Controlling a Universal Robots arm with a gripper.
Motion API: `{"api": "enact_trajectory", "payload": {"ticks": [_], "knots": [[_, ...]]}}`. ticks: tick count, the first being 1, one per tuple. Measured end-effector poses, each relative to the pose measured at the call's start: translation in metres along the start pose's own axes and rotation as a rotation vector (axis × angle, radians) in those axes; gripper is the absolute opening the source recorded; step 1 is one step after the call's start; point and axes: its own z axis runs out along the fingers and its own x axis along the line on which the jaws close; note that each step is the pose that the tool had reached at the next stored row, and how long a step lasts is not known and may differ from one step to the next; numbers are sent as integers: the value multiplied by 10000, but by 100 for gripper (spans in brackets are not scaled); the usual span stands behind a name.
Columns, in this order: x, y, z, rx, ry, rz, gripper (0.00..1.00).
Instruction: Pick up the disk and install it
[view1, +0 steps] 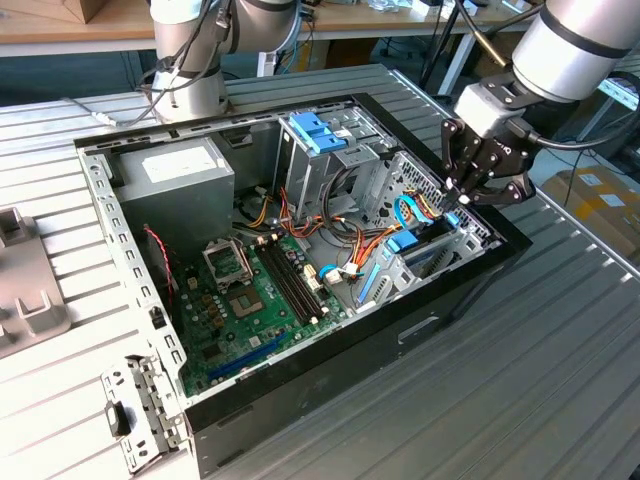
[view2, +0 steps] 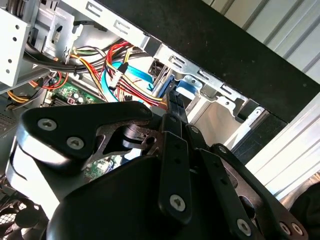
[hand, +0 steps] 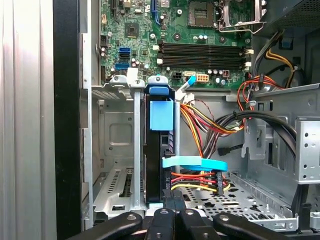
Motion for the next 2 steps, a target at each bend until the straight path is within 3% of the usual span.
{"api": "enact_trajectory", "payload": {"ticks": [2], "knots": [[0,0,0,0,0,0,11]]}}
